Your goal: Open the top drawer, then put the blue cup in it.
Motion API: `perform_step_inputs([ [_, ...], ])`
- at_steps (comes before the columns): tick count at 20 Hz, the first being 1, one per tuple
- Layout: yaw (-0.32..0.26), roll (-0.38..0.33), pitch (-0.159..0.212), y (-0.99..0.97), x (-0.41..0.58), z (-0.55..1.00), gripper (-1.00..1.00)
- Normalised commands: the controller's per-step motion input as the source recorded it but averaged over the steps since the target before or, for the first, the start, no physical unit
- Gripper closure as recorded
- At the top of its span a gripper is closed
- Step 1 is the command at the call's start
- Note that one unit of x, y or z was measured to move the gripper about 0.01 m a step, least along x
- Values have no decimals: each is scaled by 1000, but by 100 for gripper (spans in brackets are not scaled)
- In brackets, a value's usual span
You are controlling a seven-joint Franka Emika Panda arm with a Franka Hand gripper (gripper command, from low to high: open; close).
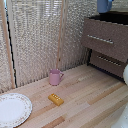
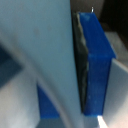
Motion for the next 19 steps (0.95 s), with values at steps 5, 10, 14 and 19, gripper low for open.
perform_step_inputs([
  [5,-184,6,54,-671,-161,0,100],
  [10,-71,30,41,-328,-55,124,-100],
  [14,-40,118,-3,-2,0,636,-100],
  [19,-3,139,-23,15,23,741,-100],
])
